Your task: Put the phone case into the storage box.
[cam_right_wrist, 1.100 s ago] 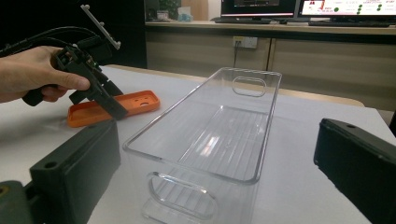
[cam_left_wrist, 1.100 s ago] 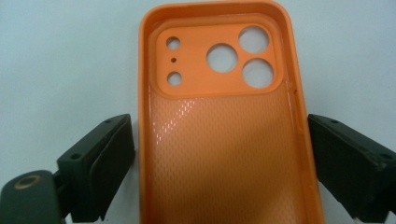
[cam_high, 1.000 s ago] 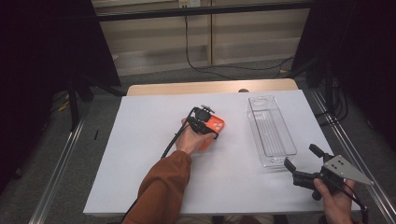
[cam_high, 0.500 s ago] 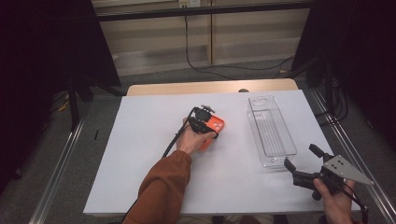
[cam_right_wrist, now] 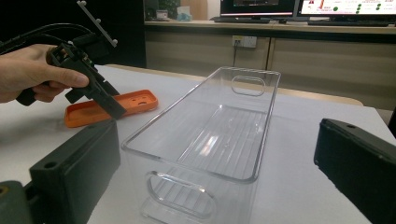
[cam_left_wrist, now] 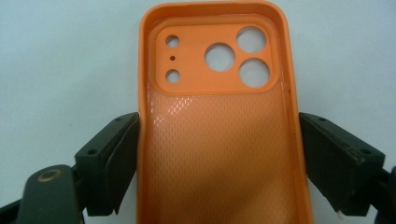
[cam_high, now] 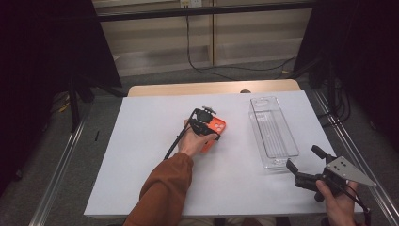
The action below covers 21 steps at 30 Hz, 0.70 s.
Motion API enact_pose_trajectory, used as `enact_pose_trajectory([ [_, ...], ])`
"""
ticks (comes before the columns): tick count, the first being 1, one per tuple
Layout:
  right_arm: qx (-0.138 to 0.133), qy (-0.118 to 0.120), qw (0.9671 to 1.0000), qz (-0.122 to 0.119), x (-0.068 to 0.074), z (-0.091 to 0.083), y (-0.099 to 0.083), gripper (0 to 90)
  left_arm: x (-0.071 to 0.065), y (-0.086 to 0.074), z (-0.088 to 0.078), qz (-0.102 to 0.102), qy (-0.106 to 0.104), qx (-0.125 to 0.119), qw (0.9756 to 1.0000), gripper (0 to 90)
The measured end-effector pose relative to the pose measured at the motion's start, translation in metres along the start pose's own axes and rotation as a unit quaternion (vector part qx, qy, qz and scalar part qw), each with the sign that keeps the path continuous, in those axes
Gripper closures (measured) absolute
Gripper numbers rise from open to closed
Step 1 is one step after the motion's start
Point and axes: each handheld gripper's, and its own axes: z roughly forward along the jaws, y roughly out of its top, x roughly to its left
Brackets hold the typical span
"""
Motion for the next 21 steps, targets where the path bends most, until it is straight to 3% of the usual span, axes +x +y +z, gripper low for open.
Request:
enact_pose_trajectory([
  [4,0.0,0.0,1.0,0.0,0.0,0.0,0.0,0.0,0.001,-0.002,-0.001,0.008,0.001,-0.003,1.0,16.5],
  [10,0.0,-0.001,1.0,0.001,0.0,0.0,0.0,0.0,0.0,-0.003,-0.003,-0.002,0.0,-0.01,1.0,16.4],
  [21,0.0,-0.001,1.0,0.0,0.0,0.0,0.0,0.0,-0.001,-0.004,-0.014,0.006,0.016,-0.045,0.9989,16.5],
])
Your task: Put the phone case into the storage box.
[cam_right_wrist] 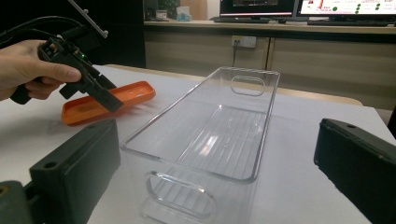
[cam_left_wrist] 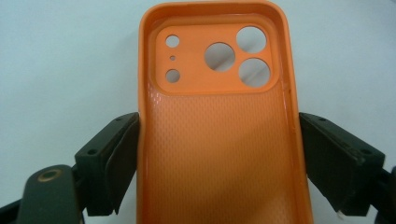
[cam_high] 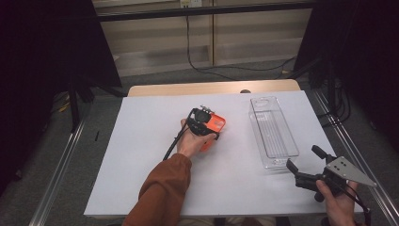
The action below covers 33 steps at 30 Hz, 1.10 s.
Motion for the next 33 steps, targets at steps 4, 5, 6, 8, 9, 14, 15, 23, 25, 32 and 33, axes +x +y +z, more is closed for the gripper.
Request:
enact_pose_trajectory([
  [4,0.0,0.0,1.0,0.0,0.0,0.0,0.0,0.0,0.0,-0.001,-0.004,-0.001,0.004,-0.014,0.9999,16.5],
  [5,0.0,0.0,1.0,0.0,0.0,0.0,0.0,0.0,0.0,-0.001,-0.004,-0.001,0.004,-0.014,0.9999,16.4],
  [6,0.0,0.0,1.0,0.0,0.0,0.0,0.0,0.0,0.001,-0.002,-0.006,0.0,0.002,-0.021,0.9998,16.5],
  [8,0.0,0.0,1.0,0.0,0.0,0.0,0.0,0.0,0.0,-0.002,-0.008,0.002,0.003,-0.029,0.9996,16.4],
  [9,0.0,0.0,1.0,0.0,0.0,0.0,0.0,0.0,0.0,-0.002,-0.008,0.002,0.003,-0.029,0.9996,16.4],
  [14,0.0,-0.001,1.0,0.001,0.0,0.0,0.0,0.0,-0.001,-0.002,-0.016,0.007,0.006,-0.051,0.9987,16.4],
  [15,0.0,-0.001,1.0,0.0,0.0,0.0,0.0,0.0,-0.001,-0.002,-0.017,0.01,0.005,-0.05,0.9987,16.4],
  [23,0.0,-0.001,1.0,0.0,0.0,0.0,0.0,0.0,0.0,-0.004,-0.028,0.015,-0.005,-0.075,0.9971,16.4],
  [25,0.0,-0.001,1.0,0.0,0.0,0.0,0.0,0.0,0.001,-0.006,-0.03,0.015,-0.005,-0.081,0.9966,16.4],
  [32,0.001,-0.001,1.0,0.0,0.0,0.001,0.0,0.0,0.005,-0.013,-0.038,0.014,-0.002,-0.103,0.9946,16.4],
  [33,0.001,-0.001,1.0,0.0,0.0,0.001,0.0,0.0,0.005,-0.013,-0.038,0.014,-0.002,-0.103,0.9946,16.4],
])
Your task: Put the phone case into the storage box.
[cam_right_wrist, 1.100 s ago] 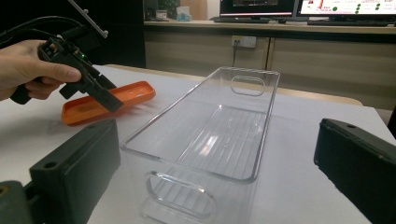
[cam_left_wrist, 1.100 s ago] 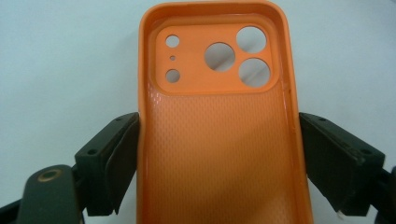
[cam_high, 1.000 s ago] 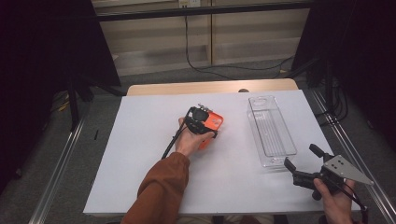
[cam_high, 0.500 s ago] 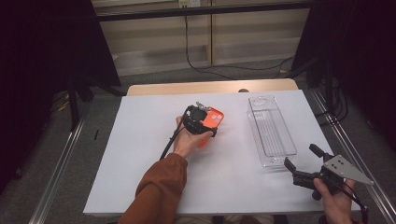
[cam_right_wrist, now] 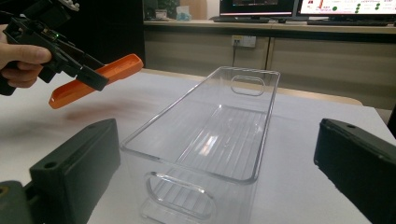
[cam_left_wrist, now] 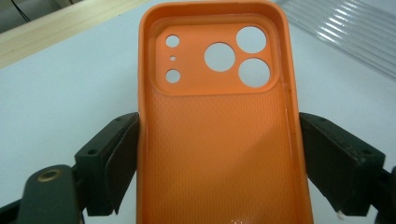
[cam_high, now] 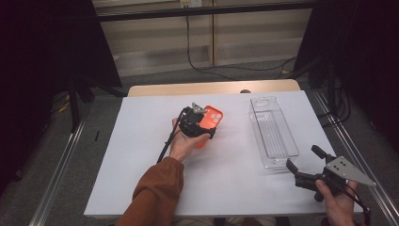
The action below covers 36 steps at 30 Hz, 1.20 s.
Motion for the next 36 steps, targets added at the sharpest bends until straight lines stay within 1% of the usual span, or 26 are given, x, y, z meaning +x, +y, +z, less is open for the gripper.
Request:
enact_pose_trajectory([
  [2,0.001,0.0,1.0,0.0,0.0,0.0,0.0,0.0,-0.002,0.0,-0.005,0.005,0.006,-0.006,1.0,16.4],
  [5,0.0,0.0,1.0,0.0,0.0,0.0,0.0,0.0,-0.003,0.0,-0.011,0.009,0.005,-0.012,0.9999,16.4],
  [6,0.0,0.0,1.0,0.0,0.0,0.0,0.0,0.0,-0.004,-0.001,-0.013,0.01,0.006,-0.018,0.9998,16.4],
  [7,0.0,0.0,1.0,0.0,0.0,0.0,0.0,0.0,-0.005,0.0,-0.015,0.013,0.005,-0.017,0.9998,16.4],
  [8,0.0,0.0,1.0,0.0,0.0,0.0,0.0,0.0,-0.006,-0.001,-0.016,0.017,0.007,-0.022,0.9996,16.4],
  [9,-0.001,0.0,1.0,0.0,0.0,0.0,0.0,0.0,-0.007,-0.001,-0.018,0.021,0.007,-0.021,0.9995,16.4],
  [10,0.0,0.0,1.0,0.0,0.0,0.0,0.0,0.0,-0.007,-0.001,-0.018,0.021,0.007,-0.021,0.9995,16.4],
  [11,0.0,0.0,1.0,0.0,0.0,0.0,0.0,0.0,-0.008,-0.002,-0.021,0.023,0.006,-0.024,0.9994,16.4],
  [14,0.0,0.0,1.0,0.0,0.0,0.0,0.0,0.0,-0.009,-0.003,-0.024,0.021,0.006,-0.031,0.9993,16.4],
  [15,-0.001,0.0,1.0,-0.001,0.0,0.0,0.0,0.0,-0.009,-0.004,-0.028,0.026,0.006,-0.033,0.9991,16.4],
  [19,-0.001,0.001,1.0,0.0,0.0,0.0,0.0,0.0,-0.01,-0.006,-0.034,0.029,0.007,-0.044,0.9986,16.4],
  [21,-0.001,0.001,1.0,0.0,0.0,0.0,0.0,0.0,-0.01,-0.008,-0.036,0.027,0.002,-0.051,0.9983,16.4],
  [22,0.0,0.001,1.0,0.001,0.0,0.0,0.0,0.0,-0.01,-0.009,-0.036,0.023,0.0,-0.054,0.9983,16.4],
  [23,-0.001,0.001,1.0,0.002,0.0,0.001,0.0,0.0,-0.01,-0.011,-0.037,0.031,0.008,-0.052,0.9981,16.4],
  [26,-0.001,0.002,1.0,0.004,0.0,0.001,0.0,0.0,-0.012,-0.015,-0.039,0.031,0.008,-0.054,0.998,16.4],
  [28,-0.001,0.002,1.0,0.004,0.0,0.001,0.0,0.0,-0.013,-0.017,-0.042,0.029,0.008,-0.06,0.9977,16.4],
  [29,-0.001,0.003,1.0,0.003,0.0,0.002,0.0,0.0,-0.013,-0.018,-0.043,0.032,0.007,-0.06,0.9976,16.4],
  [31,-0.001,0.002,1.0,0.003,0.0,0.002,0.0,0.0,-0.015,-0.019,-0.046,0.029,0.007,-0.065,0.9974,16.4],
  [36,0.002,0.008,1.0,0.001,0.001,0.003,0.001,0.0,-0.017,-0.022,-0.054,0.036,0.012,-0.074,0.9966,16.4],
])
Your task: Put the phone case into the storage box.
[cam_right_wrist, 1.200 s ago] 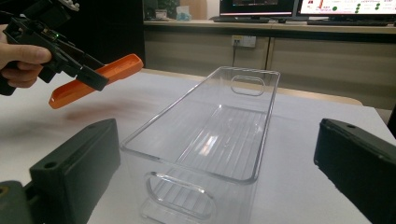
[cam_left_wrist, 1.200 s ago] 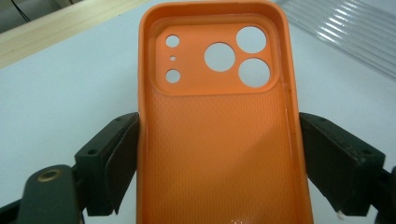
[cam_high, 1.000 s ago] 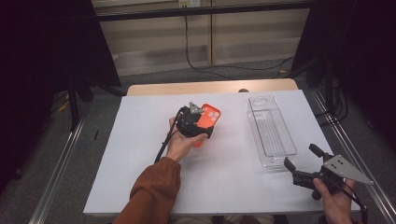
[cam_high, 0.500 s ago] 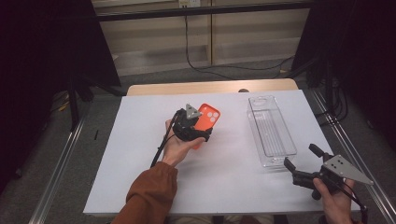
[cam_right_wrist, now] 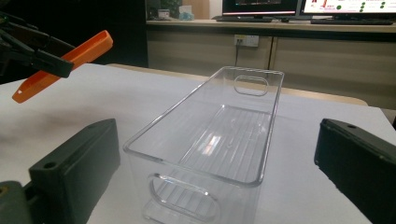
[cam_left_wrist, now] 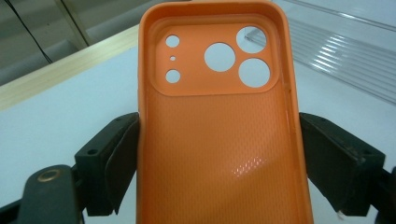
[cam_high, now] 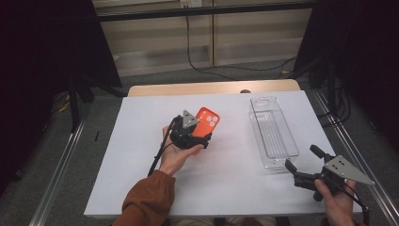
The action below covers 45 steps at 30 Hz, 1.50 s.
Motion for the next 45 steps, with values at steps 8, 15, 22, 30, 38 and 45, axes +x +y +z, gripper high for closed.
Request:
enact_pose_trajectory([
  [8,-0.004,0.003,1.0,0.002,0.002,0.0,0.002,0.0,-0.008,-0.001,-0.014,0.004,0.004,-0.021,0.9998,16.4],
  [15,-0.01,0.015,0.9998,0.007,0.006,0.002,0.005,0.0,-0.01,-0.007,-0.03,0.008,0.008,-0.035,0.9993,16.4],
  [22,-0.008,0.023,0.9997,-0.004,0.007,0.011,0.009,0.0,-0.011,-0.014,-0.036,0.01,0.008,-0.034,0.9993,16.4],
  [30,-0.012,0.031,0.9994,0.004,0.006,0.018,0.016,0.0,-0.021,-0.012,-0.046,0.018,0.0,-0.046,0.9988,16.4],
  [38,0.003,0.044,0.999,-0.01,0.008,0.034,0.02,0.0,-0.03,-0.018,-0.05,0.034,-0.003,-0.044,0.9984,16.4],
  [45,0.005,0.07,0.9973,-0.018,0.021,0.052,0.029,0.0,-0.036,-0.023,-0.055,0.044,0.003,-0.049,0.9978,16.4],
])
